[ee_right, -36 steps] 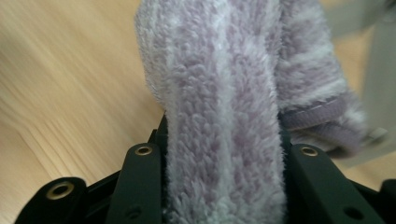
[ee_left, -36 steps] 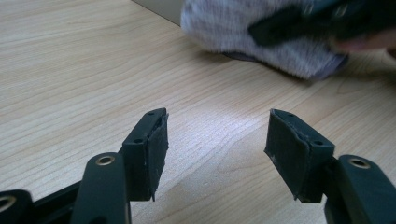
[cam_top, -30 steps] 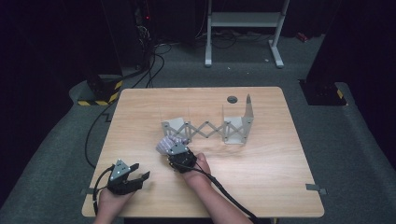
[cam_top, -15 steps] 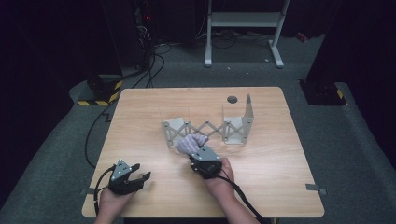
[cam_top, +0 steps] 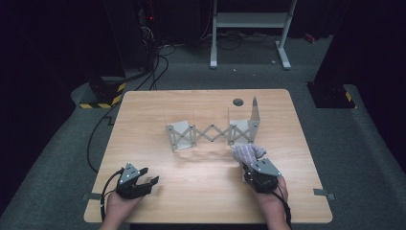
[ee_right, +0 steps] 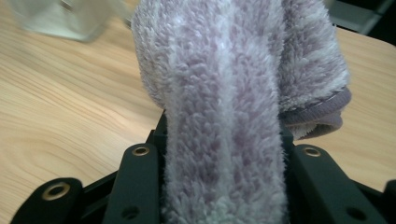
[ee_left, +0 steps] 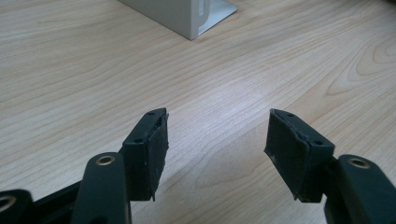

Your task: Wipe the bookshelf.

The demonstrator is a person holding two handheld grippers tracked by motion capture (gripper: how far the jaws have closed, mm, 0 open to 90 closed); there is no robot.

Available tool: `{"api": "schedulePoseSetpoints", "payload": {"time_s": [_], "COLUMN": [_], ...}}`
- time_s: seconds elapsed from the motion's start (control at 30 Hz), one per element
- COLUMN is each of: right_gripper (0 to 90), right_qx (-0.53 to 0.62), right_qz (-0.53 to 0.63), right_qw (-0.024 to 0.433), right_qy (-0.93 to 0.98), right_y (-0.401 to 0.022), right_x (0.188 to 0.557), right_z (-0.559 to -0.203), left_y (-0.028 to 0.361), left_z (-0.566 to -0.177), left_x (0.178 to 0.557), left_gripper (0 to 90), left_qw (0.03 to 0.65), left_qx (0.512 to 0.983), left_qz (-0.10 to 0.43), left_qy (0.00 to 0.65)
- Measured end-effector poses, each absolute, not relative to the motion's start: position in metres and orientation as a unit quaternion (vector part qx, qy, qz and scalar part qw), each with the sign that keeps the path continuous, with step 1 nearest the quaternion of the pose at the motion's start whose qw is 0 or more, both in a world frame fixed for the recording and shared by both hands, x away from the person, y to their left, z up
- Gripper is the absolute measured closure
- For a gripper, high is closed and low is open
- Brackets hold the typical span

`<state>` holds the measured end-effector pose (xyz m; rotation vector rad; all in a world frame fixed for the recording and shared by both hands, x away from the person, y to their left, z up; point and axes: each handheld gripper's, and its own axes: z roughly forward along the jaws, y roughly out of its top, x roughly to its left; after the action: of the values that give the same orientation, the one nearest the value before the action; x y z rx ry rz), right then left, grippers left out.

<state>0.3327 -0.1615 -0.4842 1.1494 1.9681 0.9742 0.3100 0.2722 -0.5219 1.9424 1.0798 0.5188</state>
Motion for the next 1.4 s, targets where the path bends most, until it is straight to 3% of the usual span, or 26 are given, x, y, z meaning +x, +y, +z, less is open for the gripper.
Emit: {"api": "schedulePoseSetpoints", "payload": {"time_s": [0.57, 0.83, 1.4], "right_gripper": [56.1, 50.1, 33.2], "right_qx": [0.534, 0.544, 0.541], "right_qz": [0.317, 0.293, 0.318], "right_qw": [0.324, 0.303, 0.31], "right_qy": [0.714, 0.726, 0.714], "right_y": [-0.24, -0.243, -0.239], "right_x": [0.325, 0.332, 0.328], "right_z": [-0.501, -0.517, -0.499], "left_y": [0.268, 0.267, 0.266], "left_z": [-0.522, -0.522, -0.522], "left_x": [0.312, 0.312, 0.313], "left_gripper": [38.8, 38.9, 38.9], "left_qw": [0.417, 0.418, 0.417], "left_qx": [0.78, 0.78, 0.781], "left_qz": [0.203, 0.203, 0.203], "left_qy": [0.42, 0.419, 0.418]}}
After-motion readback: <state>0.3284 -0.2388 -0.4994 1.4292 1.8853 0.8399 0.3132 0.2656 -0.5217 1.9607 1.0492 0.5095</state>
